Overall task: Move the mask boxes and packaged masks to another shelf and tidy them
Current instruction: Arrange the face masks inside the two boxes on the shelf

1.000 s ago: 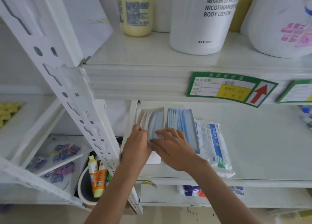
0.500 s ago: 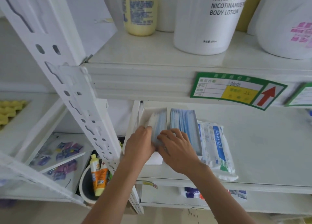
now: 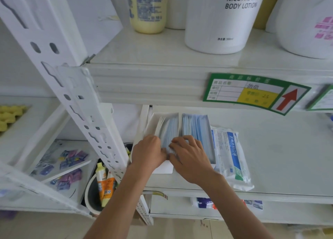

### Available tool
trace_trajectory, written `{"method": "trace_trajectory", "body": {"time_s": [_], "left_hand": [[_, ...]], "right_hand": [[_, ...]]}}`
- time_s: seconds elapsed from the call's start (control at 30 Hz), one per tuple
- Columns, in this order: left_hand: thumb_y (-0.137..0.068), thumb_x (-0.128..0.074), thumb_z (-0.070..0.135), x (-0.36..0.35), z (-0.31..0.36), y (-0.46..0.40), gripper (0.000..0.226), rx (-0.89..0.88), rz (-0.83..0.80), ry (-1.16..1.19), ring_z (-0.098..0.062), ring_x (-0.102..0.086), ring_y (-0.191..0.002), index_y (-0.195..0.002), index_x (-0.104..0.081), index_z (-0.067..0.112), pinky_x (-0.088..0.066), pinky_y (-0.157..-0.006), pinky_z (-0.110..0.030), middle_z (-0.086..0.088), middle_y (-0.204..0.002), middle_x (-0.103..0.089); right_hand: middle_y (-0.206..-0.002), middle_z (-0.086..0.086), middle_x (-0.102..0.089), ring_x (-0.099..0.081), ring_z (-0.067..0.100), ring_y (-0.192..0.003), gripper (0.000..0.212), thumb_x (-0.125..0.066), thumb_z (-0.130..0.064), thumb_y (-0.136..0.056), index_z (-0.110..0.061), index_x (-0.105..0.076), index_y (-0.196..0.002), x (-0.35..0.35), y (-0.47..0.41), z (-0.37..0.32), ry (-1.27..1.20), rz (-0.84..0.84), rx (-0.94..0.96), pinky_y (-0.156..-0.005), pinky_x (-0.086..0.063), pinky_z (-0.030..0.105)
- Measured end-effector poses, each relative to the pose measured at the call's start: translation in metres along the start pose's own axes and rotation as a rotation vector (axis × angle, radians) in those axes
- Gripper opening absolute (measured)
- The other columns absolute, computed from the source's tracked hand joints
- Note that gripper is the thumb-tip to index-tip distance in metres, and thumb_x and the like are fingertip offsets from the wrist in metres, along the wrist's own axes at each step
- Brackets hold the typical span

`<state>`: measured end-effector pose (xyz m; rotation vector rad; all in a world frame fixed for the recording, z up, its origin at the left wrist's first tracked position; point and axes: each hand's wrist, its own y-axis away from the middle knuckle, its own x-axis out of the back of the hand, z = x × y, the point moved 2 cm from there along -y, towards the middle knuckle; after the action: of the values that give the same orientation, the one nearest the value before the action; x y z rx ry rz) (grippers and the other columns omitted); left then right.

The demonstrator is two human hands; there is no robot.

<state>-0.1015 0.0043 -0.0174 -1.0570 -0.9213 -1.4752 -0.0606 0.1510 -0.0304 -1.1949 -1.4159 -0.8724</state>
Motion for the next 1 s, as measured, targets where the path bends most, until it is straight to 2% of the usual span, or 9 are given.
{"method": "trace_trajectory", "body": {"time_s": [0.13, 0.23, 0.47, 0.57, 0.63, 0.7, 0.83, 0.9, 1.0], "left_hand": [[-0.092, -0.059, 0.017, 0.003, -0.001, 0.003, 0.03, 0.043, 0.029, 0.053, -0.011, -0.033, -0.047, -0.066, -0.046, 0.007, -0.021, -0.045, -0.024, 0.002, -0.062, -0.035], [-0.091, -0.058, 0.016, 0.002, -0.003, 0.005, 0.039, 0.087, 0.098, 0.106, -0.012, -0.034, -0.047, -0.058, -0.037, 0.014, -0.021, -0.045, -0.026, 0.0, -0.061, -0.038], [-0.096, -0.061, 0.025, 0.0, -0.007, 0.001, 0.035, 0.066, 0.197, 0.35, -0.014, -0.049, -0.05, -0.066, -0.054, 0.009, -0.038, -0.049, -0.03, -0.003, -0.057, -0.055], [-0.098, -0.056, 0.02, 0.001, -0.006, 0.002, 0.034, 0.088, 0.243, 0.375, -0.017, -0.047, -0.049, -0.066, -0.049, 0.009, -0.035, -0.047, -0.028, -0.005, -0.056, -0.053], [-0.098, -0.054, 0.017, 0.001, -0.005, 0.005, 0.024, 0.095, 0.238, 0.35, -0.018, -0.053, -0.054, -0.075, -0.049, 0.012, -0.039, -0.05, -0.029, -0.004, -0.063, -0.056], [-0.098, -0.054, 0.014, 0.003, -0.004, 0.008, 0.004, 0.098, 0.214, 0.313, -0.021, -0.06, -0.065, -0.099, -0.05, 0.013, -0.046, -0.056, -0.031, -0.004, -0.077, -0.061], [-0.094, -0.052, 0.002, 0.004, -0.003, 0.011, 0.049, 0.069, 0.244, 0.276, -0.02, -0.058, -0.063, -0.137, -0.035, 0.017, -0.038, -0.049, -0.026, -0.003, -0.075, -0.058], [-0.093, -0.052, 0.001, 0.003, -0.004, 0.01, 0.055, 0.059, 0.231, 0.261, -0.023, -0.063, -0.073, -0.143, -0.037, 0.017, -0.043, -0.055, -0.027, -0.006, -0.085, -0.064], [-0.095, -0.054, 0.004, 0.002, -0.004, 0.01, 0.042, 0.078, 0.192, 0.24, -0.029, -0.067, -0.105, -0.136, -0.056, 0.01, -0.052, -0.082, -0.032, -0.013, -0.116, -0.069]], "right_hand": [[-0.14, -0.011, -0.053, -0.039, 0.02, -0.132, 0.044, -0.036, -0.046, -0.1, -0.026, -0.06, -0.131, 0.0, 0.001, 0.001, -0.012, -0.009, -0.003, -0.11, -0.033, 0.039], [-0.14, -0.011, -0.053, -0.038, 0.019, -0.133, 0.045, -0.034, -0.047, -0.1, -0.027, -0.059, -0.131, -0.002, 0.001, 0.001, -0.012, -0.006, -0.004, -0.11, -0.032, 0.039], [-0.139, -0.012, -0.053, -0.039, 0.018, -0.133, 0.044, -0.035, -0.045, -0.1, -0.026, -0.057, -0.132, -0.002, 0.003, 0.002, -0.03, 0.008, -0.007, -0.109, -0.033, 0.038], [-0.139, -0.009, -0.054, -0.041, 0.021, -0.132, 0.047, -0.036, -0.041, -0.099, -0.03, -0.042, -0.144, -0.002, 0.003, 0.0, -0.032, 0.015, -0.01, -0.108, -0.035, 0.041], [-0.141, -0.007, -0.051, -0.039, 0.024, -0.133, 0.053, -0.033, -0.039, -0.098, -0.034, -0.03, -0.151, -0.002, 0.003, -0.003, -0.018, -0.011, 0.004, -0.109, -0.035, 0.044], [-0.142, -0.006, -0.05, -0.039, 0.024, -0.133, 0.05, -0.029, -0.039, -0.098, -0.036, -0.036, -0.147, -0.003, 0.001, -0.004, -0.002, -0.016, 0.012, -0.109, -0.036, 0.045], [-0.139, -0.006, -0.055, -0.041, 0.022, -0.131, 0.042, -0.034, -0.036, -0.098, -0.028, -0.061, -0.129, -0.003, 0.003, -0.003, -0.051, 0.026, -0.013, -0.109, -0.036, 0.041], [-0.137, -0.005, -0.056, -0.042, 0.021, -0.13, 0.04, -0.038, -0.035, -0.097, -0.023, -0.064, -0.125, -0.004, 0.004, -0.004, -0.074, 0.041, -0.019, -0.11, -0.036, 0.041], [-0.135, -0.006, -0.056, -0.041, 0.02, -0.129, 0.039, -0.039, -0.036, -0.097, -0.021, -0.065, -0.121, -0.006, 0.002, -0.004, -0.079, 0.04, -0.023, -0.11, -0.037, 0.038]]}}
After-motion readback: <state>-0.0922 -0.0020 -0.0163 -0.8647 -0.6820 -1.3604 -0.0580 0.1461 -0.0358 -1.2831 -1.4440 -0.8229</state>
